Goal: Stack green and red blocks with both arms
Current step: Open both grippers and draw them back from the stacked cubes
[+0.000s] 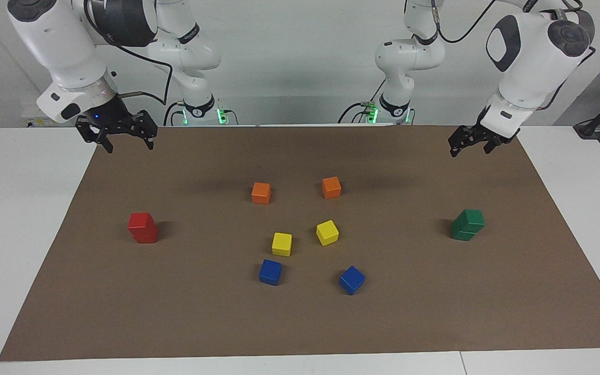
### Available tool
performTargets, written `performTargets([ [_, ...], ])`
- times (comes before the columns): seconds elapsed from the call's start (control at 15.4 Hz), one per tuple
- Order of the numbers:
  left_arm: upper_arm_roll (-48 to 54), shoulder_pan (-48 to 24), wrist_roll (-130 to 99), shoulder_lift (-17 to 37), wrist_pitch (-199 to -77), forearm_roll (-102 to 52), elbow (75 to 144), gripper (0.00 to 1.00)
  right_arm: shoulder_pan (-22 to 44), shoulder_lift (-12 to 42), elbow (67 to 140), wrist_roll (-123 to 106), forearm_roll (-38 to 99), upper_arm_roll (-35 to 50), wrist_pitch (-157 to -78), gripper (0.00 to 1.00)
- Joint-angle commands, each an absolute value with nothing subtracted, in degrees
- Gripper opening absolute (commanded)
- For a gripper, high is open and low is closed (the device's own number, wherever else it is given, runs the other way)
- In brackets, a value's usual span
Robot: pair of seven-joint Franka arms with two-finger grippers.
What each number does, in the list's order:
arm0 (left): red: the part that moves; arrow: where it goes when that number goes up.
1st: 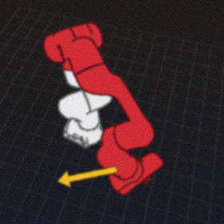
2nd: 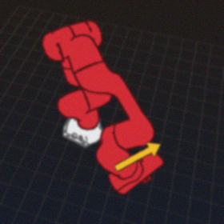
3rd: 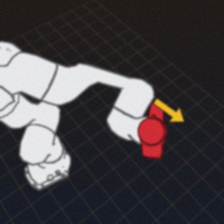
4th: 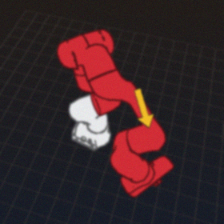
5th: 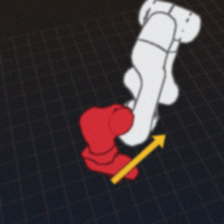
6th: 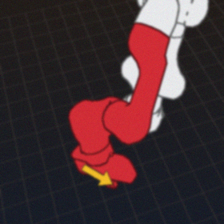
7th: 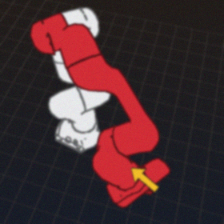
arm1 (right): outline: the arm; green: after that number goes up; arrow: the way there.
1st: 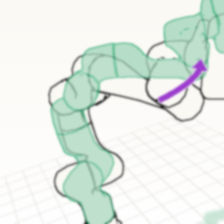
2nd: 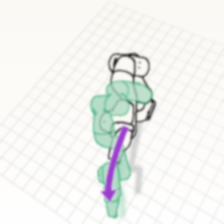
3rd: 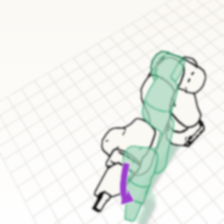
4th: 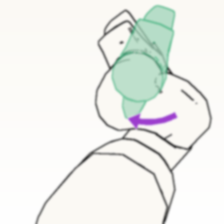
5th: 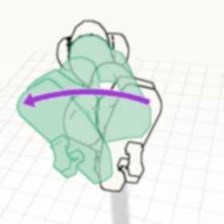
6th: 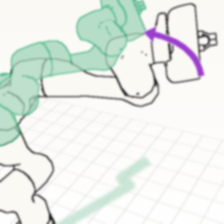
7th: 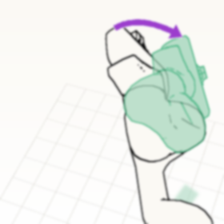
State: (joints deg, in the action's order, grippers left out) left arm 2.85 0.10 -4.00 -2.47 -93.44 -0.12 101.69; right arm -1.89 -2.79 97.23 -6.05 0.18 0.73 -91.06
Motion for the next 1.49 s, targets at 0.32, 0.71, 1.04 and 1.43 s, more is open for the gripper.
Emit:
performTargets([
  [0.32, 0.1, -3.0, -6.5, -1.5, -88.9, -1.2, 96.9, 1.00, -2.4, -3.6, 97.9, -6.0, -1.6, 1.1, -89.8, 1.00],
  [0.71, 0.1, -3.7, -7.5, -0.7, -83.9, -0.9, 91.1, 1.00, 5.0, -3.4, 98.2, -3.3, -2.9, -5.6, -90.7, 1.00],
  [1.04, 0.1, -3.8, -7.0, -1.0, -86.5, -0.7, 92.8, 1.00, 5.2, -2.9, 98.4, -4.8, -2.2, -6.9, -92.1, 1.00],
  [1.43, -0.1, -3.4, -6.9, -1.1, -88.3, -0.8, 94.0, 1.00, 4.1, -1.4, 98.3, -4.9, -2.0, -6.3, -93.3, 1.00],
])
